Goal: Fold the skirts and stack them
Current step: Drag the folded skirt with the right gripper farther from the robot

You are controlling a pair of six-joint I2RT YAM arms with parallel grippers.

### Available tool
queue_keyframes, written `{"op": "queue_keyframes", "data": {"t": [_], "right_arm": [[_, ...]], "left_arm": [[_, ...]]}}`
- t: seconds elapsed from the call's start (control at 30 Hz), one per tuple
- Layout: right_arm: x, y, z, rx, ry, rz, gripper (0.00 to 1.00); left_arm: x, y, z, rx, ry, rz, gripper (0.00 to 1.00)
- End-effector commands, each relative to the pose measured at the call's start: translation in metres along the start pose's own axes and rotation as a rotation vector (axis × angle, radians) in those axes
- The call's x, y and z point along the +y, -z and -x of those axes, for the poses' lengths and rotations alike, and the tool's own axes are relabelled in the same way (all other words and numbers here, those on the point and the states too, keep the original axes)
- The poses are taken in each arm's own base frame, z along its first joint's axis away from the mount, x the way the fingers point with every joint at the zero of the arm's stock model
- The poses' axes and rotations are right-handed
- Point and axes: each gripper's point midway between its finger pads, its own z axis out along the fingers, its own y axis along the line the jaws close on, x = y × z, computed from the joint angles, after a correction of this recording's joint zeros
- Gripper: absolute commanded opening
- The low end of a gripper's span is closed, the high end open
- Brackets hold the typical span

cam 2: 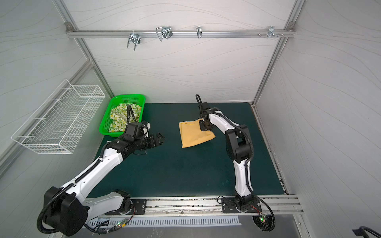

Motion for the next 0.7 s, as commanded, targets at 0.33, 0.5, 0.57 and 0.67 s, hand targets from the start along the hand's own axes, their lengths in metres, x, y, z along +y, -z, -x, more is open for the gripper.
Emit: {"op": "queue_keyframes", "data": {"t": [0.33, 0.5, 0.57, 0.67], "right_arm": [[-0.135, -0.008, 0.008, 0.156, -0.006, -0.282, 0.10], [-0.178, -0.022, 0.018, 0.166, -0.047, -0.329, 0.11], [-0.192, -0.028, 0.023, 0.165, -0.058, -0.340, 0.11], [-0.208, -0.035, 0.034, 0.153, -0.068, -0.344, 0.12]], "left_arm": [[-0.010, -0.003, 0.014, -0.078, 0.017, -0.076, 0.99], [-0.010, -0.012, 0.012, -0.058, 0.026, -0.082, 0.99], [-0.009, -0.016, 0.011, -0.051, 0.030, -0.081, 0.99], [-0.006, -0.023, 0.010, -0.044, 0.033, -0.080, 0.99]]}}
